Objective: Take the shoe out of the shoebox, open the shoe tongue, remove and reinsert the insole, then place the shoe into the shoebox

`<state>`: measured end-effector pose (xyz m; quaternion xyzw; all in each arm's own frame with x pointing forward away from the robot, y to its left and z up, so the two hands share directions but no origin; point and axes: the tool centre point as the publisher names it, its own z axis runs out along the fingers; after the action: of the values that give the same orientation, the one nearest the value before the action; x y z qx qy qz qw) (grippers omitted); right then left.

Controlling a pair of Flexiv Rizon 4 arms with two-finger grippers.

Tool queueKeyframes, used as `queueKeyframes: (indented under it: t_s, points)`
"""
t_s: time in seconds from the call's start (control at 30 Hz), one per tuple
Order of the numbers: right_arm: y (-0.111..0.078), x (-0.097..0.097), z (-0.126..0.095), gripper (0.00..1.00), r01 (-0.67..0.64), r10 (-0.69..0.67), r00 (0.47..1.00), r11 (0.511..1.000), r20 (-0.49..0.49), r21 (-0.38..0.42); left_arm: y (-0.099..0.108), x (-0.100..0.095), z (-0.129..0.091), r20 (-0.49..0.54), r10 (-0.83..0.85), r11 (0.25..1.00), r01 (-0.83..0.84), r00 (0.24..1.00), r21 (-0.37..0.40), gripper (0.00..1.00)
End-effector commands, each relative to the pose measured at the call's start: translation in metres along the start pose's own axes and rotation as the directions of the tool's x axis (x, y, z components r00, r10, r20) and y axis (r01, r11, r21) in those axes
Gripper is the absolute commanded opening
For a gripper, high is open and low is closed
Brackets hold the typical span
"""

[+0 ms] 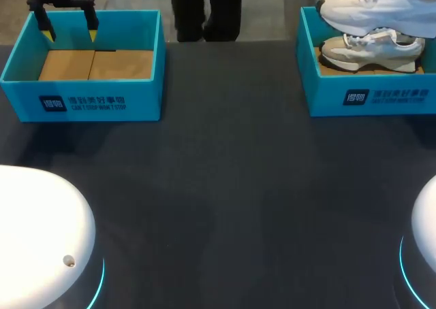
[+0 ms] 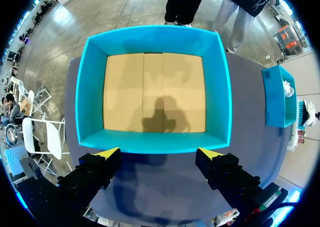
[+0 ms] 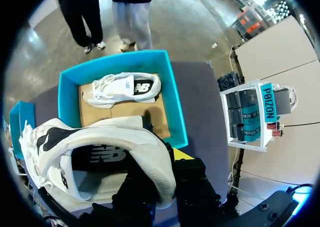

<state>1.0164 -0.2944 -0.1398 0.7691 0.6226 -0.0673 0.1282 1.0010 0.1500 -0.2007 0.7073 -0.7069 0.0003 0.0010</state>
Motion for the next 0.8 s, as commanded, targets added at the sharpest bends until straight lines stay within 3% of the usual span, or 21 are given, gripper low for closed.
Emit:
queueKeyframes:
  t_s: [0.03,0.43,0.8]
  points:
    - [0.000,-0.001,-0.002,0.00,0.001,-0.001,1.000,1.000,-0.001,0.000,0.000,0.000,0.000,0.001,0.000,1.000,0.000,1.000,0.000,1.00]
    - [-0.034,0.026,-0.023,0.00,-0.044,0.044,0.999,0.999,0.018,-0.004,0.000,0.000,0.000,0.001,0.000,1.000,0.000,1.000,0.000,1.00]
    - [-0.074,0.065,-0.046,0.00,-0.046,0.047,0.999,0.999,0.026,-0.021,0.000,0.000,0.000,0.001,0.000,1.000,0.000,1.000,0.000,1.00]
